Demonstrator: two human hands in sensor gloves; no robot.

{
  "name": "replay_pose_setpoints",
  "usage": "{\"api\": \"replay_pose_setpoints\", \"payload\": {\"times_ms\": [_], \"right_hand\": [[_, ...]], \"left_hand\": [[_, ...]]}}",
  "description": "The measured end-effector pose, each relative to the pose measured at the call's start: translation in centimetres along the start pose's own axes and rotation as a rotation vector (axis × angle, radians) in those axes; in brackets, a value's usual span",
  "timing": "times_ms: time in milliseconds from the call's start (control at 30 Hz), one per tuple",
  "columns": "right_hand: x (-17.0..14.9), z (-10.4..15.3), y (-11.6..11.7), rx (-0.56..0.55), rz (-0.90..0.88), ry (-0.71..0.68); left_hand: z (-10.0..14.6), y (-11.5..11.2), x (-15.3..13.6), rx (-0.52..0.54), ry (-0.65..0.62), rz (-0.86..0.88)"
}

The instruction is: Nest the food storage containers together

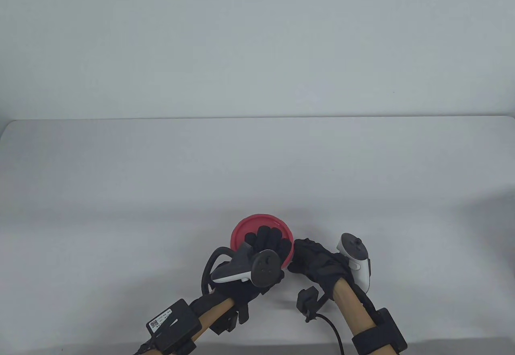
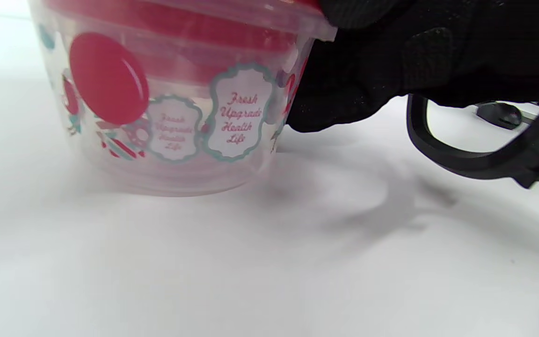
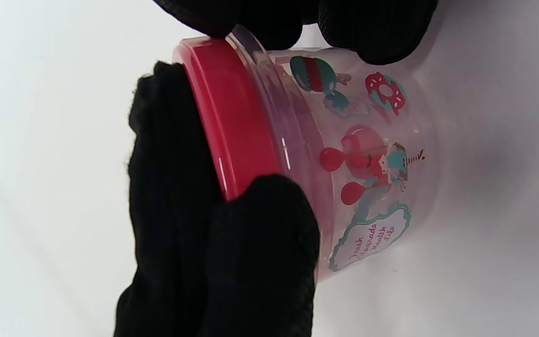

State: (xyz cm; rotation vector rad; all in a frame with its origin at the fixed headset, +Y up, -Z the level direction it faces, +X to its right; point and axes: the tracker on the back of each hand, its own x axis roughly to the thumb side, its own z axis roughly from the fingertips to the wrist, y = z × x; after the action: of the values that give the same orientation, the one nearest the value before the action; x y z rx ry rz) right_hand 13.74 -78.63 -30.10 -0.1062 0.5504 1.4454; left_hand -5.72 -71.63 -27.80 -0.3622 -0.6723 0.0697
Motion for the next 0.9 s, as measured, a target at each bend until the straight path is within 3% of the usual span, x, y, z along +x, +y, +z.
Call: {"api": "replay_pose_setpoints", "payload": {"times_ms": [333,500,700,900], "right_hand": [[0.0,0.0,-0.1,-0.022,0.001,-0.001],[-0.1,-0.3,-0.5,0.04,-0.008,0.028],[1.5,0.5,-1.8,-0.107,0.177,-0.08],[4.6,2.3,-3.5,-0.269,0.434,-0.286]], "left_hand": [[0.3,0.7,-0.4,-0.057,-0.055,0.039],[0.4,0.8,-0.2,-0.024,-0.024,0.015],[1.3,2.2,-1.0,0.213,0.064,0.1],[4.6,4.7,-3.6,0.441,0.246,0.103]]}}
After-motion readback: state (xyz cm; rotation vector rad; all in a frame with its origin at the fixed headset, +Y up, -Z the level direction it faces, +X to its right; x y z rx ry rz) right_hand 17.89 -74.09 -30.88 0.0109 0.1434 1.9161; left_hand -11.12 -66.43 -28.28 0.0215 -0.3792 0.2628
